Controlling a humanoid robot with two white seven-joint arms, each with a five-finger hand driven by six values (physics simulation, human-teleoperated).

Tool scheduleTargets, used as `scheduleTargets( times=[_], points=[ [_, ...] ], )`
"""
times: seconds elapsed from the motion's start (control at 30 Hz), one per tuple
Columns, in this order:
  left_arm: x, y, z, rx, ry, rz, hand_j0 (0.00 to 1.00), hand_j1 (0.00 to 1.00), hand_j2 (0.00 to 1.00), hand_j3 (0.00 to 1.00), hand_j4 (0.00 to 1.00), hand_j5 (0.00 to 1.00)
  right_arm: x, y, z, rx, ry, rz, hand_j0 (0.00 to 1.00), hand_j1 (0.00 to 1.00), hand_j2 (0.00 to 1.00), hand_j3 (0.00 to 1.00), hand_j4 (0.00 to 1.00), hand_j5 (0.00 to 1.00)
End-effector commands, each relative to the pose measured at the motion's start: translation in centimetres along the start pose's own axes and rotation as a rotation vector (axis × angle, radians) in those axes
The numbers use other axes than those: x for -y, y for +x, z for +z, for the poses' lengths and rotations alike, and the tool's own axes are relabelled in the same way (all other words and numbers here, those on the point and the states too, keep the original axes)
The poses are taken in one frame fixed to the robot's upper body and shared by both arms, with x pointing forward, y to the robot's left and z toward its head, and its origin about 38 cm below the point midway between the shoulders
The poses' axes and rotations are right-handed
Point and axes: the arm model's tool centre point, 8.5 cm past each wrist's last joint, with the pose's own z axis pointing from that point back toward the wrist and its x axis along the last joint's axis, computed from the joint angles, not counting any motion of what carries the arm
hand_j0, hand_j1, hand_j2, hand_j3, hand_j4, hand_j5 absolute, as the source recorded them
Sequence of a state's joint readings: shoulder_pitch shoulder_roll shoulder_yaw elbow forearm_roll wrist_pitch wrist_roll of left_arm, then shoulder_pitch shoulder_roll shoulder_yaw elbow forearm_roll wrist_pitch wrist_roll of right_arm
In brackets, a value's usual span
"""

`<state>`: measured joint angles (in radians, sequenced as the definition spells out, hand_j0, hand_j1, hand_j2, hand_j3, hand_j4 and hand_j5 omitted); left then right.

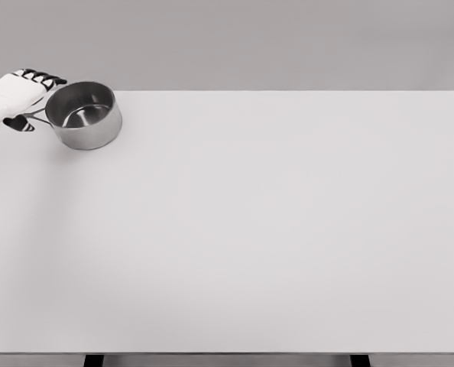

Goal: Rotate pot handle

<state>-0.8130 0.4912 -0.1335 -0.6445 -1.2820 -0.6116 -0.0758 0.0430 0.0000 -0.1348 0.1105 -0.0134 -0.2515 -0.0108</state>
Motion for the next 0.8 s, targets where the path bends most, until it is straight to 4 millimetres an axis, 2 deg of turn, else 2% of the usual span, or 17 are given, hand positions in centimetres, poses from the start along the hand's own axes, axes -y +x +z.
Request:
scheduleTargets(
  times=[0.0, 0.27, 0.33, 0.77],
  points=[
    [-0.1, -0.1, 0.1, -0.002, 0.005, 0.004, 1.0, 1.0, 1.0, 1.0, 1.0, 1.0, 0.0, 0.0, 0.0, 0.0, 0.0, 0.001, 1.0, 1.0, 1.0, 1.0, 1.0, 1.0],
    [0.2, -0.9, 0.3, -0.02, -0.019, 0.002, 1.0, 1.0, 1.0, 1.0, 1.0, 1.0, 0.0, 0.0, 0.0, 0.0, 0.0, 0.001, 1.0, 1.0, 1.0, 1.0, 1.0, 1.0],
    [-0.4, -1.1, 0.1, -0.024, -0.018, -0.013, 1.0, 1.0, 1.0, 1.0, 1.0, 1.0, 0.0, 0.0, 0.0, 0.0, 0.0, -0.001, 1.0, 1.0, 1.0, 1.0, 1.0, 1.0],
    [-0.8, -1.7, 0.0, -0.039, -0.025, -0.022, 1.0, 1.0, 1.0, 1.0, 1.0, 1.0, 0.0, 0.0, 0.0, 0.0, 0.0, -0.001, 1.0, 1.0, 1.0, 1.0, 1.0, 1.0]
  ],
)
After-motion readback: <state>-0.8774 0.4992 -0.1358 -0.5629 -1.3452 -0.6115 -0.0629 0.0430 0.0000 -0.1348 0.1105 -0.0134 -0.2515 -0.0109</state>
